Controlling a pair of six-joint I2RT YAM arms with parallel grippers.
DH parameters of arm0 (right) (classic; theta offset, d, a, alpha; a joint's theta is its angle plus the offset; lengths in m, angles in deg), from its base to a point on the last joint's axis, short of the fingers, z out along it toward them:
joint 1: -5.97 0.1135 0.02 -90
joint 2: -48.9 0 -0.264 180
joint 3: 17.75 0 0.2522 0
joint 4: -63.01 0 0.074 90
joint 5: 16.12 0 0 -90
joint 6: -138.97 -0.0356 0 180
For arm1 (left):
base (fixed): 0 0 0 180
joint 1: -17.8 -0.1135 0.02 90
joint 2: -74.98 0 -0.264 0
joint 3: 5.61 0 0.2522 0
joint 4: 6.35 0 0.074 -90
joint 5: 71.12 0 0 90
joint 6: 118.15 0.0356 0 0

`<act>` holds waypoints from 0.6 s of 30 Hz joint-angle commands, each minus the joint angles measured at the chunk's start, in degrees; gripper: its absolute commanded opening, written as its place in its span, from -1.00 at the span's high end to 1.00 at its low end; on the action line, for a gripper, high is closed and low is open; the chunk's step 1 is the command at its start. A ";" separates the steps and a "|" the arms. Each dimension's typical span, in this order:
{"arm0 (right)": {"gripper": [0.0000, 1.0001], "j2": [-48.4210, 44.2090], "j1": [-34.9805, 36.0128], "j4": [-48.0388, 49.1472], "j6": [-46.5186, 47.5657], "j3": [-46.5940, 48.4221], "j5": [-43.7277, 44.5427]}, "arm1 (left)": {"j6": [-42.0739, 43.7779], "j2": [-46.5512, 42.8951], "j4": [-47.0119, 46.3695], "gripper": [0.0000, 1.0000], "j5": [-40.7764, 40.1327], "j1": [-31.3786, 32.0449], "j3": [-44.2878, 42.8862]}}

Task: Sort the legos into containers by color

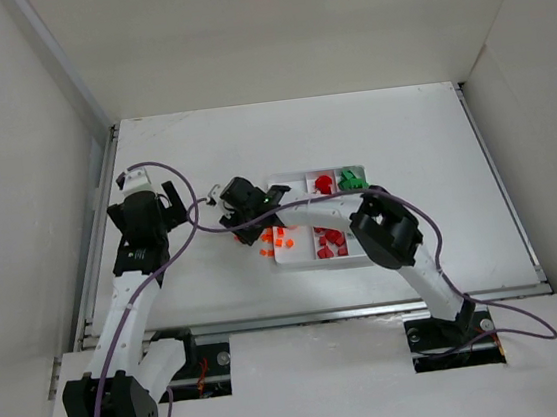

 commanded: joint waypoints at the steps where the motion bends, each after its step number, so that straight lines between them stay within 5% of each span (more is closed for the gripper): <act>1: 1.00 -9.93 -0.09 4.77 -3.60 -5.33 -1.31 | -0.82 -1.88 -2.38 -1.00 -2.82 -0.10 0.73; 8: 1.00 -23.23 -7.81 12.87 -15.29 -18.96 -4.65 | 0.94 -0.83 0.16 -1.00 3.07 -0.10 -2.17; 18: 1.00 -19.64 -15.38 6.99 -19.86 -19.07 1.49 | 13.14 7.59 8.42 -0.80 24.15 2.09 -10.24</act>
